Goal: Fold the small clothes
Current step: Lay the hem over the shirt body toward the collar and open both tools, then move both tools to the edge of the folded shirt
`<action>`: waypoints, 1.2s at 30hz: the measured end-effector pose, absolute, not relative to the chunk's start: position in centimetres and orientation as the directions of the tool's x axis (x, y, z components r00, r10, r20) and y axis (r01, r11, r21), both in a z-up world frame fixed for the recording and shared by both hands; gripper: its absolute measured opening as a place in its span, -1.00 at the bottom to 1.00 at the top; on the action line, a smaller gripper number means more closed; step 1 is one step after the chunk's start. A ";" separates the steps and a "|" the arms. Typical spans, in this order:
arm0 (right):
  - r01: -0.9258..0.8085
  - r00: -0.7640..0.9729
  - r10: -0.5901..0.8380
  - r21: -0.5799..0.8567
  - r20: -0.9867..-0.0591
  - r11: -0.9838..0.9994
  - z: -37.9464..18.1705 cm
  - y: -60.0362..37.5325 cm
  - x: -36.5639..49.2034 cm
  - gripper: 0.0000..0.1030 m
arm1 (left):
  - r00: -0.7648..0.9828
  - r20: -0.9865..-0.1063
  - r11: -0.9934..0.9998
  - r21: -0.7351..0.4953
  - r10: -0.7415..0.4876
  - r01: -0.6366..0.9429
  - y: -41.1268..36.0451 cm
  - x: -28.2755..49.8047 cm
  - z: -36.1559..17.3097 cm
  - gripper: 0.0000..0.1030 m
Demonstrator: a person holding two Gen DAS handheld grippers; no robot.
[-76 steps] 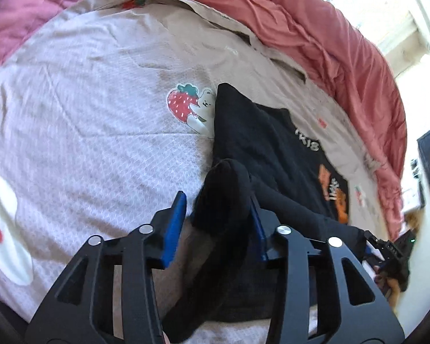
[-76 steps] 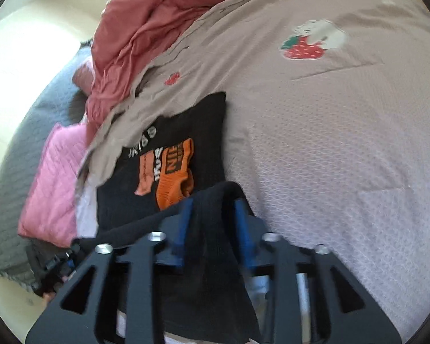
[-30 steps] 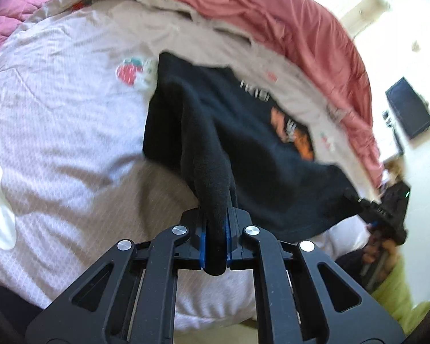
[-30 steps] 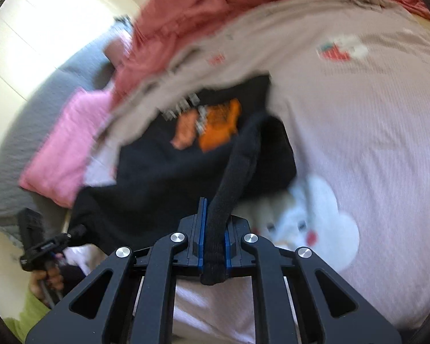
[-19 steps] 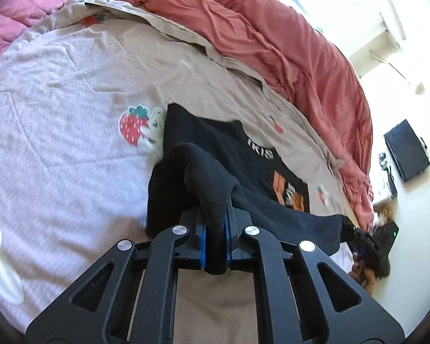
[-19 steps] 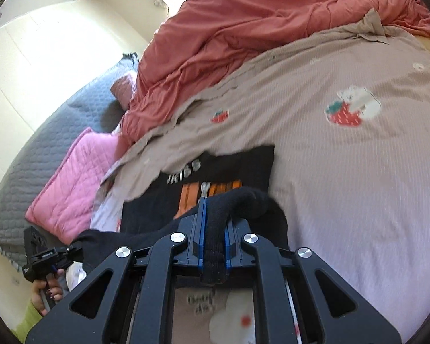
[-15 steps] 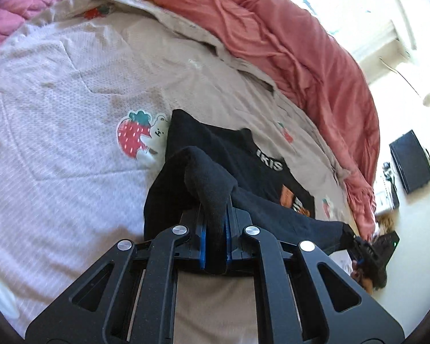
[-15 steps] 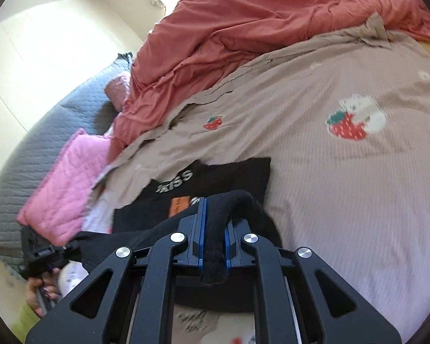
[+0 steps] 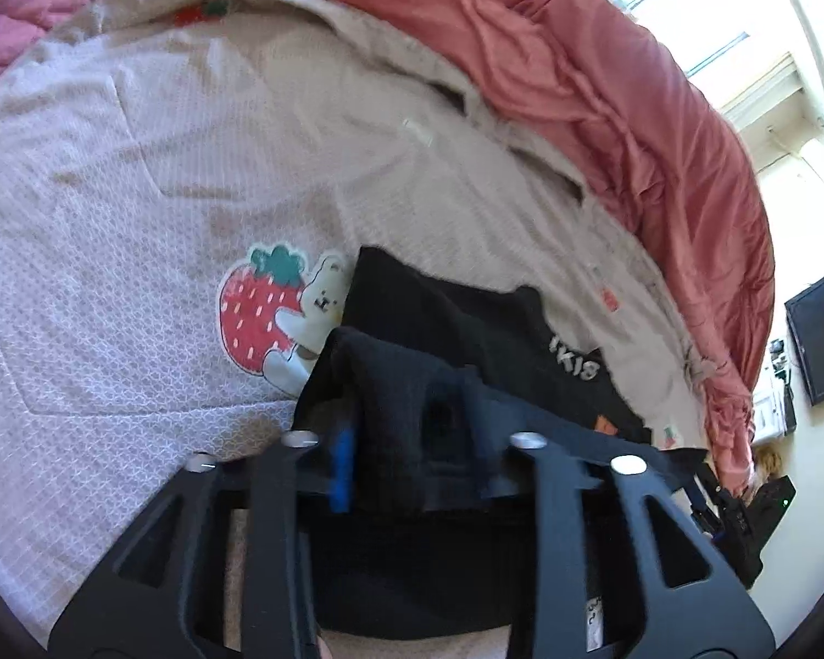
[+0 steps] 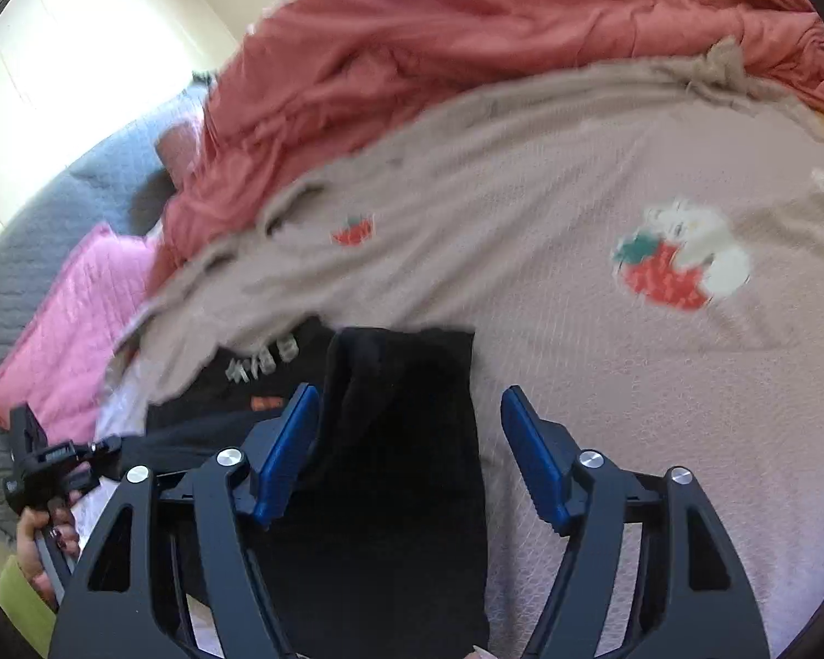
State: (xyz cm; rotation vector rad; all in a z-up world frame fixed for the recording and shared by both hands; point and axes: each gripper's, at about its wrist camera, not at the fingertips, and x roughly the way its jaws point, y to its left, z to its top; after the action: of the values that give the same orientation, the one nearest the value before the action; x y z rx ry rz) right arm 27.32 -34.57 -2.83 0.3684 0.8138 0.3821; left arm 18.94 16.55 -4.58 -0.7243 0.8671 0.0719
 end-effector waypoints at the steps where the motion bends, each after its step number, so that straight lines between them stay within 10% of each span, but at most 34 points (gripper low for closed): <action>1: -0.194 0.641 0.460 0.451 -0.614 0.871 -2.2 -34.8 27.1 0.32 | 0.676 -0.709 0.769 -0.541 -0.199 -0.341 16.5 18.4 -4.0 -0.22; 13: -0.431 0.596 0.448 0.205 -0.666 0.879 -1.6 -28.1 24.3 0.43 | 0.734 -0.662 0.881 -0.427 -0.151 -0.204 10.1 11.3 -1.0 -0.16; 23: -0.468 0.455 0.420 0.191 -0.785 0.863 -4.4 -26.0 24.8 0.56 | 0.562 -0.812 0.970 -0.234 -0.156 -0.068 1.8 16.3 -6.1 -0.12; 36: -0.333 0.435 0.413 0.283 -0.800 0.899 -5.4 -28.7 26.4 0.67 | 0.601 -0.799 0.992 -0.079 -0.005 -0.098 0.6 24.8 -3.5 0.10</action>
State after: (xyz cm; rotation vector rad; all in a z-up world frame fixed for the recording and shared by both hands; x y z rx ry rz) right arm 26.41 -28.70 -5.44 0.0868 1.0205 0.4650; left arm 24.81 0.64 -3.53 -0.1193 0.9249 0.0542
